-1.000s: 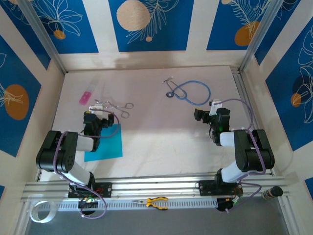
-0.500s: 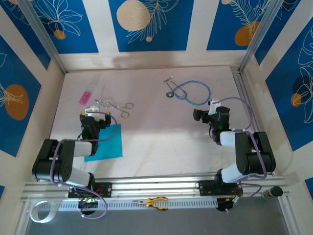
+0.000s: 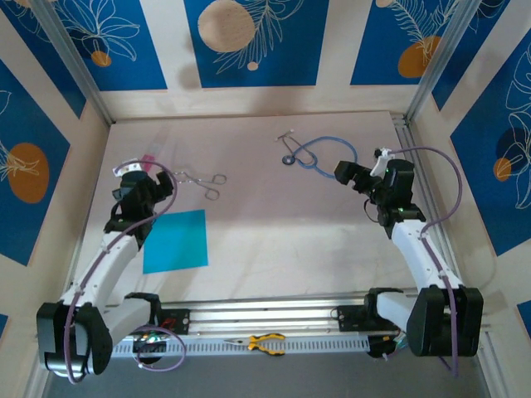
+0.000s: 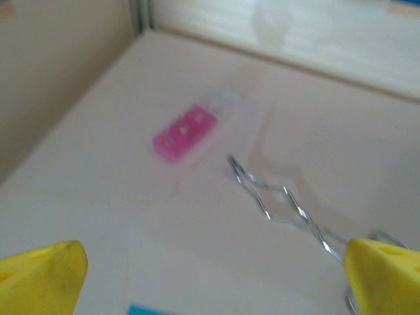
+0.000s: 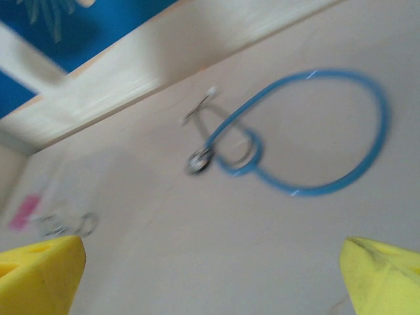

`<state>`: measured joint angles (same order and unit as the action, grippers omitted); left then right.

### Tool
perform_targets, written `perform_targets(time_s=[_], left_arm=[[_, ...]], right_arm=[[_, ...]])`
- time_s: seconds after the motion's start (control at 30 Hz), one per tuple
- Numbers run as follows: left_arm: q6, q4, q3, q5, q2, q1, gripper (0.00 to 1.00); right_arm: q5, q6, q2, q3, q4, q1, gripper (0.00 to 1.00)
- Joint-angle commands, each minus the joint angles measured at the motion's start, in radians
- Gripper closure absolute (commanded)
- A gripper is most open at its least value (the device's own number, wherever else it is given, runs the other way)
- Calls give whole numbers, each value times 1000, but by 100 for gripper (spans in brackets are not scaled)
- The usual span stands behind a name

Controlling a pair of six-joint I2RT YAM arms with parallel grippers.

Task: Fold a paper plane with a square sheet of paper (pick it up from the middle)
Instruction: Move the square sheet of paper to the bottom-center of the table.

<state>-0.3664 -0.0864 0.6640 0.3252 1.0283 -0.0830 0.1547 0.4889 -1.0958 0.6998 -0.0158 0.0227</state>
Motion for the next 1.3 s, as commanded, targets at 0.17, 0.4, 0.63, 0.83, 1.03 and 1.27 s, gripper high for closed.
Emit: perform_targets(time_s=[0.17, 0.4, 0.63, 0.83, 1.03, 1.27], left_arm=[[-146, -315, -73, -349, -10, 3, 0], [-153, -377, -91, -327, 4, 2, 0], [-173, -372, -108, -360, 46, 0, 0], [-157, -383, -129, -370, 57, -5, 0], [-181, -366, -146, -409, 80, -13, 0], [-201, -346, -155, -481, 140, -46, 0]], right_arm=[[223, 47, -48, 103, 317, -244, 0], [-282, 25, -73, 123, 397, -539, 1], [-662, -26, -36, 43, 273, -746, 1], [-710, 12, -24, 5, 267, -765, 1], [-673, 31, -37, -9, 257, -762, 1], [-683, 39, -55, -22, 250, -761, 1]])
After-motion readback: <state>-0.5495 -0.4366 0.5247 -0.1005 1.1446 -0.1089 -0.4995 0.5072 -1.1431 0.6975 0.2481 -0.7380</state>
